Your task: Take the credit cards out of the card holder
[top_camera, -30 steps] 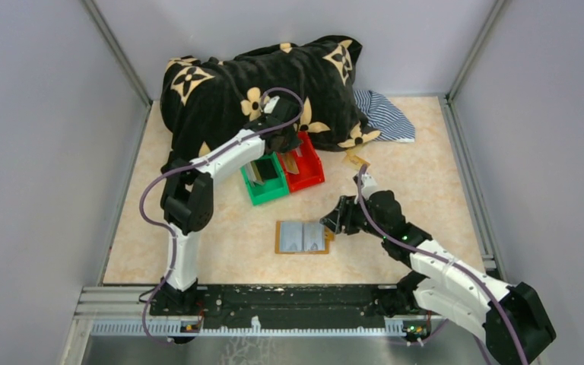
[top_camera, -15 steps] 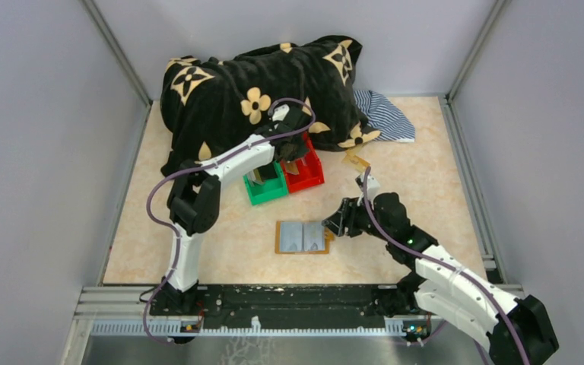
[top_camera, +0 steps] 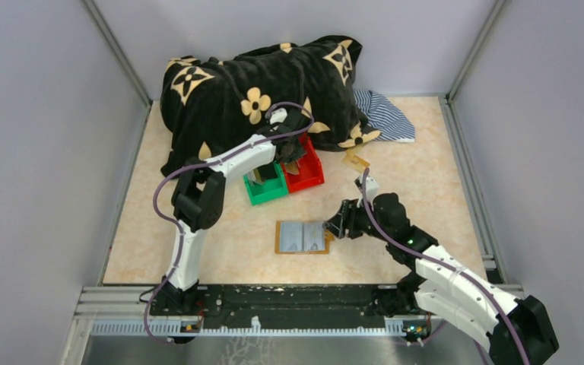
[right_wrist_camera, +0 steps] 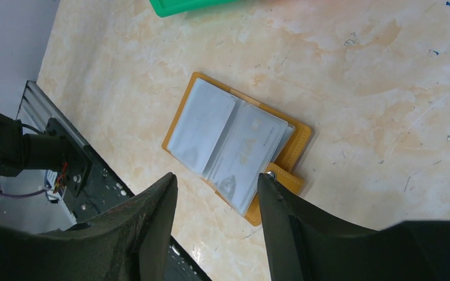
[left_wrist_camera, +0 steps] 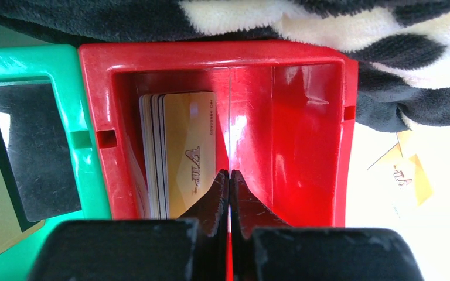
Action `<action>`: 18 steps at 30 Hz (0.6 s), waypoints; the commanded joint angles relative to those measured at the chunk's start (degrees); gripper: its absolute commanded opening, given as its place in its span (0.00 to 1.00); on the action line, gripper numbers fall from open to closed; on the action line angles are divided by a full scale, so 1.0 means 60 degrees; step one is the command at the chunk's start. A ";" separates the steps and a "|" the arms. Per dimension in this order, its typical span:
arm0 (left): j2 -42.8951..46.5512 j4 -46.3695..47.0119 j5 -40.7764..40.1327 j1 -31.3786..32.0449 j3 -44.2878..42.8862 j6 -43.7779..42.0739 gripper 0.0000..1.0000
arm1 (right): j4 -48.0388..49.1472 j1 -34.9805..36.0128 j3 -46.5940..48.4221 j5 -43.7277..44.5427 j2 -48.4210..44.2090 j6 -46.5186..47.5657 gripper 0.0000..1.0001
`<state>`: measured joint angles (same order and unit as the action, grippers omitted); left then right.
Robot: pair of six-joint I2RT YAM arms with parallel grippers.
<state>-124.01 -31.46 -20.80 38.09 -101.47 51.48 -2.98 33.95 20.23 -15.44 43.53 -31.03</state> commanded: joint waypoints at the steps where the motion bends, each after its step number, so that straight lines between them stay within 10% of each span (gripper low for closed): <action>1: -0.0238 -0.0518 -0.0485 -0.0103 -0.0271 0.0573 0.00 | 0.0365 -0.0054 -0.0011 -0.0112 0.0111 0.0185 0.54; 18: -0.0134 -0.0758 -0.0562 -0.0322 -0.0036 0.0599 0.09 | 0.0658 -0.0063 -0.0036 -0.0129 0.0493 0.0218 0.54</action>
<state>-124.36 -32.16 -21.50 37.17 -101.49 51.62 -2.55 33.93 20.23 -15.79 46.37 -30.59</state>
